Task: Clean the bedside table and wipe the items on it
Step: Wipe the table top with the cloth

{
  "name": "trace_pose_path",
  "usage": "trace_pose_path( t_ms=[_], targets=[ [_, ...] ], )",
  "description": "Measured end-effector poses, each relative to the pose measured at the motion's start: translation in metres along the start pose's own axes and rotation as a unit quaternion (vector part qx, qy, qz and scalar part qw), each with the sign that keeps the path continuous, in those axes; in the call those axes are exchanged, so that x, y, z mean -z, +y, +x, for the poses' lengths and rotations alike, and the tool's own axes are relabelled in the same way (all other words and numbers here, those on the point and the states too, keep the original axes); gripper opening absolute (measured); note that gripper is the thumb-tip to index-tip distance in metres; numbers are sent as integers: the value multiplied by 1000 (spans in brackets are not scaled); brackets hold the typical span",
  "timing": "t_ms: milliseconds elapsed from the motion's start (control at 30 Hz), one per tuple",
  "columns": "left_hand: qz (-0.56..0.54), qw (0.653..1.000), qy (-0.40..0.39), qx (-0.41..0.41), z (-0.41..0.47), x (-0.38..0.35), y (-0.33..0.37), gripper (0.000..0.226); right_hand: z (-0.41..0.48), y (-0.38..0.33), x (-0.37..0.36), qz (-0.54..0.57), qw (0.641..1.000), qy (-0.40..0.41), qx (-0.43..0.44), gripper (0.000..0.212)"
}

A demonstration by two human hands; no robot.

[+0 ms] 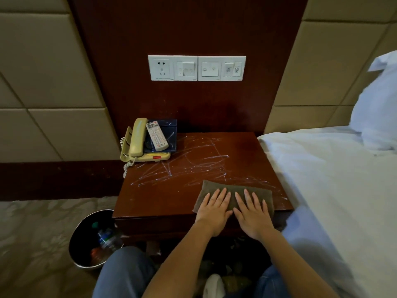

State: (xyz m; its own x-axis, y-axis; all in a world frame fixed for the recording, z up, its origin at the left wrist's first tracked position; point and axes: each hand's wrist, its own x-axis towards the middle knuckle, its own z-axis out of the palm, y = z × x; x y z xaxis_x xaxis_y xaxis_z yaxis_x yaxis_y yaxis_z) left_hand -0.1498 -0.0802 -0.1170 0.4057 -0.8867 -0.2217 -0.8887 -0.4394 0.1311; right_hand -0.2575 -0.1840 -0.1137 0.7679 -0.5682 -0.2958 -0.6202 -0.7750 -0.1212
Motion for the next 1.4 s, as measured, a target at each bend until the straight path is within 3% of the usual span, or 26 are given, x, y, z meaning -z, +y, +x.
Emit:
trace_pose_path(
  t_ms=[367,533,1133,1400],
  targets=[
    [-8,990,32,139,-103,-2,-150,59,19,-179,-10,-26,987,-46,153,56],
    [-10,983,35,178,-124,-6,-181,61,25,-219,-13,-47,980,-56,187,56],
    [-65,975,18,211,-116,1,-180,60,28,-210,-14,-33,976,-33,213,55],
    [-41,988,-18,147,-83,8,-119,61,15,-133,-10,-15,984,-12,175,56]
  ],
)
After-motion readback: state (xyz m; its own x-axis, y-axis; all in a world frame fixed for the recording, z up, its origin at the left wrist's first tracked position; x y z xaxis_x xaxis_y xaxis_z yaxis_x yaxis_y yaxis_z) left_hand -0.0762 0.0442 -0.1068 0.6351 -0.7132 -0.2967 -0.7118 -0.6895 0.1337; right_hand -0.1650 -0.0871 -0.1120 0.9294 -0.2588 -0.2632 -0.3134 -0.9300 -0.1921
